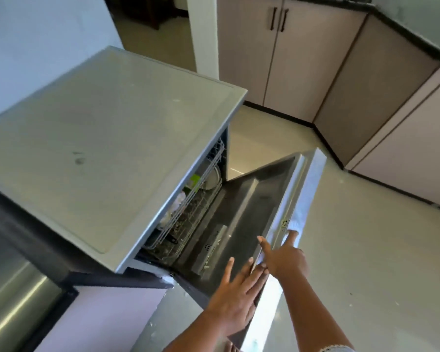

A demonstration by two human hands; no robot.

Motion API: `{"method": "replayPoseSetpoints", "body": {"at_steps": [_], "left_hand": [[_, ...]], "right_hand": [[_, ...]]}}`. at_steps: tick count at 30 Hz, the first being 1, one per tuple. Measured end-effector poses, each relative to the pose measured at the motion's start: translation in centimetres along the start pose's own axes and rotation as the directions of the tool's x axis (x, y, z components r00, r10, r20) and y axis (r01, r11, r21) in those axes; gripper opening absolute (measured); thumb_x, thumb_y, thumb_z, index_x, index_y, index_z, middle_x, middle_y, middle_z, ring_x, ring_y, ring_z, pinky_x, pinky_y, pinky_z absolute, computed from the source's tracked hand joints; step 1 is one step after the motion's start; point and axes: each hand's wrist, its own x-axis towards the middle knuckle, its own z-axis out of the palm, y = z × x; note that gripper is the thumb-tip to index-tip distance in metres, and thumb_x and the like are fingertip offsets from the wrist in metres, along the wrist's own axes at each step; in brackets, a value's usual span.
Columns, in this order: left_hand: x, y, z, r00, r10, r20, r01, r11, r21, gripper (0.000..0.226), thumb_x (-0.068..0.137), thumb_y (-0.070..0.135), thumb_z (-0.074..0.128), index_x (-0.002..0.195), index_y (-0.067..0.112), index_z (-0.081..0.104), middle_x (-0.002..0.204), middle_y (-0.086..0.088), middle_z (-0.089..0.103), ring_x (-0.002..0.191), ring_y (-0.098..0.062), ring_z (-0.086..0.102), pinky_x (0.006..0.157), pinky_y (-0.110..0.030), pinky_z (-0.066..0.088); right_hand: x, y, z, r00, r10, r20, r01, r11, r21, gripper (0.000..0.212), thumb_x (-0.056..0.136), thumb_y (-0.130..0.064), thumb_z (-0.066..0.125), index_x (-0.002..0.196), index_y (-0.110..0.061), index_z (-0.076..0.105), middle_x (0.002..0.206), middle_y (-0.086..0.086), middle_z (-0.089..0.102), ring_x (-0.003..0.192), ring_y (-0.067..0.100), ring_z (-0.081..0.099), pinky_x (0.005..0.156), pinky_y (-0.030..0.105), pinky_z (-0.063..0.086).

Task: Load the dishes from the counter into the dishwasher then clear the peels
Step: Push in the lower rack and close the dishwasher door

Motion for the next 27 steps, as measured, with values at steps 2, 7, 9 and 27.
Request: {"method": "replayPoseSetpoints", "body": {"at_steps": [2, 7, 9, 27], "left_hand": [[-0.5, -0.7, -1.6, 0.995, -0.037, -0.090, 0.040, 0.999, 0.028, 0.057, 0.096, 0.043, 0.035, 0.146, 0.016, 0.035, 0.152, 0.000, 0.036, 0.140, -0.026, 0.036, 0.109, -0.060, 0.015], [1.3, -0.2, -5.9, 0.920, -0.391, -0.032, 0.390, 0.921, -0.019, 0.104, 0.070, 0.079, 0.048, 0.143, 0.007, 0.035, 0.125, -0.007, 0.054, 0.122, -0.035, 0.051, 0.112, -0.062, 0.007], [2.2, 0.1, -7.3, 0.863, -0.506, -0.002, 0.505, 0.861, 0.058, 0.111, 0.071, 0.077, 0.051, 0.149, 0.005, 0.019, 0.142, -0.014, 0.040, 0.132, -0.044, 0.037, 0.110, -0.069, -0.001], [0.9, -6.3, -11.5, 0.712, -0.697, -0.086, 0.700, 0.692, 0.177, 0.090, 0.050, 0.055, 0.082, 0.126, 0.012, 0.059, 0.161, -0.013, 0.012, 0.146, -0.042, 0.006, 0.109, -0.073, 0.002]], "right_hand": [[-0.6, -1.5, -0.9, 0.999, -0.048, -0.018, 0.048, 0.998, 0.038, 0.089, 0.086, -0.076, 0.023, 0.152, -0.020, 0.001, 0.117, 0.018, 0.064, 0.101, 0.032, 0.065, 0.075, 0.031, 0.048], [-1.5, -5.1, -3.3, 0.975, -0.216, -0.053, 0.219, 0.974, 0.057, 0.053, 0.102, -0.033, 0.028, 0.150, -0.020, 0.007, 0.097, 0.015, 0.065, 0.088, 0.033, 0.063, 0.070, 0.032, 0.041], [-1.6, -6.2, -3.6, 0.956, -0.292, -0.031, 0.293, 0.956, 0.024, 0.061, 0.100, -0.030, 0.033, 0.152, -0.022, 0.004, 0.093, 0.014, 0.063, 0.082, 0.031, 0.062, 0.067, 0.033, 0.045], [5.7, -18.7, -13.3, 0.219, -0.881, 0.420, 0.692, -0.164, -0.703, 0.152, 0.053, -0.069, 0.079, 0.149, -0.019, -0.027, 0.153, 0.015, -0.035, 0.143, 0.038, -0.024, 0.112, 0.055, -0.022]]}}
